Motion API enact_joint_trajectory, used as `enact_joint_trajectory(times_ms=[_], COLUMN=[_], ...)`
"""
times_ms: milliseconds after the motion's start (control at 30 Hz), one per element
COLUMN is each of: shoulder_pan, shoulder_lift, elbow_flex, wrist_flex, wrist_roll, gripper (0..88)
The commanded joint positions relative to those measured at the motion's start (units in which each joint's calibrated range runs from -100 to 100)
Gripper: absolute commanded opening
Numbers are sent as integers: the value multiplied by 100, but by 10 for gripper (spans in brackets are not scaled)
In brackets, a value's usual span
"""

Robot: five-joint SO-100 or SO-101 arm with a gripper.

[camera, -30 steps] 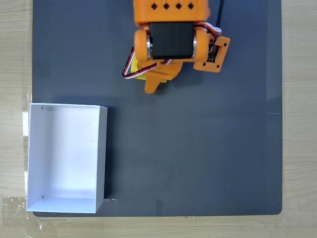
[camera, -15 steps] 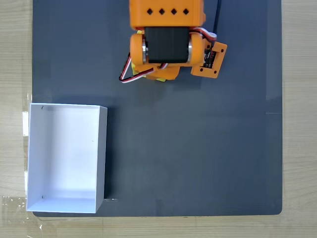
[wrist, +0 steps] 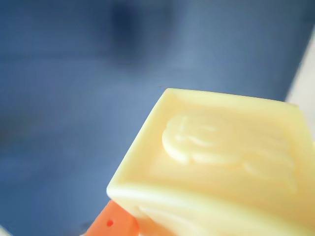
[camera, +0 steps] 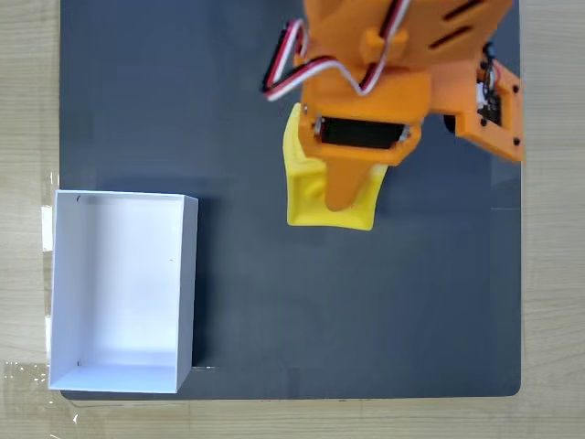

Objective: Grasp a yellow block and put it in the box

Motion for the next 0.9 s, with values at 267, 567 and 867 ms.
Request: enact_joint_trajectory(times_ms=[267,567,867], shoulder_pan=[1926,2751,2751], shoulder_lift=[-166,1394,2351], elbow_flex=[-1119,-1209,-1209], wrist_flex=[-3072,-4058,-4189], wrist_roll=[31,456,608], gripper=[178,178,178])
